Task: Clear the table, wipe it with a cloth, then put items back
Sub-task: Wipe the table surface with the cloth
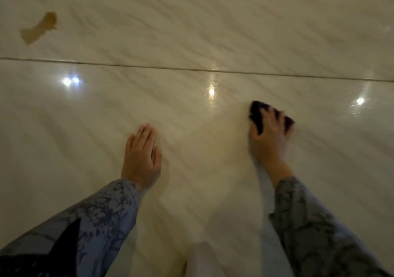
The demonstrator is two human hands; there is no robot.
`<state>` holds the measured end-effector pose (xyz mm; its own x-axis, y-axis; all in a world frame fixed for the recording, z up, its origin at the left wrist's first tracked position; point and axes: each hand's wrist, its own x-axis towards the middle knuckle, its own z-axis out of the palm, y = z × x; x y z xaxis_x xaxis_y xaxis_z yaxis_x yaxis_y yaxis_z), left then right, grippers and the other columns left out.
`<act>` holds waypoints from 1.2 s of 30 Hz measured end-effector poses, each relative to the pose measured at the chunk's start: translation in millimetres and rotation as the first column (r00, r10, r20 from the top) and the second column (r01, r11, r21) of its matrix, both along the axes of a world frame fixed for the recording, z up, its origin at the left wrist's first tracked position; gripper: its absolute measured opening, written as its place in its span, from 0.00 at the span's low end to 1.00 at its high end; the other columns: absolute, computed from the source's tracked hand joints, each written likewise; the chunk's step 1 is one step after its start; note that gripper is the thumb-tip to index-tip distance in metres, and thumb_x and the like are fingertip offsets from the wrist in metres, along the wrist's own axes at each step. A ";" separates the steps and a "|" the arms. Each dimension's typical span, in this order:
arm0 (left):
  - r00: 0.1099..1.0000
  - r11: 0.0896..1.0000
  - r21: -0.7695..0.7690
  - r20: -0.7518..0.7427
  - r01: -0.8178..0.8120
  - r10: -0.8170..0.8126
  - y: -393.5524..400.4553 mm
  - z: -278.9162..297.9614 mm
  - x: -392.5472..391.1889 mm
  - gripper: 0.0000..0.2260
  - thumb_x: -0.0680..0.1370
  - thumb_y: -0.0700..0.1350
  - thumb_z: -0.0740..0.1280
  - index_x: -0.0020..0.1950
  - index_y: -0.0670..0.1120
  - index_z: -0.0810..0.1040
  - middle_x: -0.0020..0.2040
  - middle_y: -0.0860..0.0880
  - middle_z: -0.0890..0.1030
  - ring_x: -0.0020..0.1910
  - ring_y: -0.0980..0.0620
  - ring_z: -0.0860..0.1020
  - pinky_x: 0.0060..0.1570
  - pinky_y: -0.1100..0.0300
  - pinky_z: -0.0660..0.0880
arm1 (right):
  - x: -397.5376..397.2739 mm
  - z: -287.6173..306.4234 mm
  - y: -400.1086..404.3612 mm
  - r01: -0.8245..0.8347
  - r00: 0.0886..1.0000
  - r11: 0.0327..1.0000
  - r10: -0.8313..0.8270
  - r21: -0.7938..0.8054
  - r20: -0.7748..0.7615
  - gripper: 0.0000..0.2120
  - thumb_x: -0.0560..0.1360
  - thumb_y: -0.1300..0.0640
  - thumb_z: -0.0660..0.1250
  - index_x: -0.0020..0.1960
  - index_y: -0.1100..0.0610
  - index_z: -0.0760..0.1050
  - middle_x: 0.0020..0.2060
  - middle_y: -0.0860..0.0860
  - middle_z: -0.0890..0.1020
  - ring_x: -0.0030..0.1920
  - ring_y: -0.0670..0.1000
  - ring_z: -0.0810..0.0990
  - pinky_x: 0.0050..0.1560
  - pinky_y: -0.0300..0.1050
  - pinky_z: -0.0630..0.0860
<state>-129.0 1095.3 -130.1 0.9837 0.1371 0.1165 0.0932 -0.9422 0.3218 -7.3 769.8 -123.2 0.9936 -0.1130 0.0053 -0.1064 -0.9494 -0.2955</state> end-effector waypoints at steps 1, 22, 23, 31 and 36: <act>1.000 1.000 0.005 0.000 -0.002 0.002 -0.2 -0.1 0.2 0.26 0.79 0.49 0.53 0.74 0.40 0.67 0.76 0.43 0.65 0.76 0.48 0.60 0.75 0.49 0.53 | 13.3 2.2 -18.3 0.093 0.996 0.995 -0.093 -0.028 -0.017 0.29 0.77 0.41 0.57 0.75 0.50 0.64 0.76 0.50 0.62 0.78 0.56 0.52 0.75 0.64 0.42; 0.999 0.999 0.034 -0.031 -0.006 0.007 -4.0 4.2 -0.7 0.23 0.80 0.48 0.54 0.73 0.41 0.68 0.74 0.43 0.68 0.75 0.46 0.62 0.74 0.45 0.57 | 46.1 12.7 293.2 -0.782 0.622 0.617 0.767 -0.086 -0.159 0.27 0.81 0.40 0.48 0.78 0.46 0.54 0.79 0.50 0.51 0.78 0.61 0.42 0.71 0.71 0.35; 0.999 1.000 0.027 -0.033 -0.011 0.011 -4.0 3.9 -0.6 0.23 0.80 0.48 0.55 0.74 0.41 0.68 0.74 0.43 0.67 0.75 0.47 0.61 0.75 0.46 0.56 | 43.9 11.9 291.4 -0.810 0.586 0.582 0.796 -0.072 -0.152 0.27 0.81 0.41 0.49 0.78 0.46 0.53 0.79 0.48 0.51 0.78 0.59 0.41 0.72 0.70 0.35; 0.999 0.999 0.042 -0.039 0.000 0.001 -1.8 1.6 -1.8 0.26 0.78 0.48 0.54 0.75 0.41 0.65 0.77 0.45 0.63 0.77 0.48 0.58 0.75 0.47 0.53 | 111.5 6.0 240.6 -0.438 0.898 0.898 0.436 -0.037 -0.055 0.26 0.81 0.42 0.46 0.78 0.49 0.56 0.79 0.49 0.54 0.79 0.57 0.45 0.74 0.67 0.37; 0.999 0.998 0.056 -0.050 0.009 -0.006 -1.7 0.5 -0.5 0.26 0.78 0.48 0.55 0.75 0.41 0.65 0.77 0.44 0.62 0.78 0.47 0.57 0.75 0.46 0.53 | 106.0 10.0 271.6 -0.411 0.911 0.910 0.408 -0.060 -0.058 0.27 0.82 0.42 0.45 0.77 0.51 0.56 0.79 0.51 0.54 0.78 0.60 0.44 0.72 0.70 0.37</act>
<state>-129.4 1093.6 -129.6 0.9895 0.1240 0.0748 0.1003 -0.9593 0.2638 98.7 1041.4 -113.2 0.9519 0.3030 -0.0453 0.2851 -0.9301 -0.2314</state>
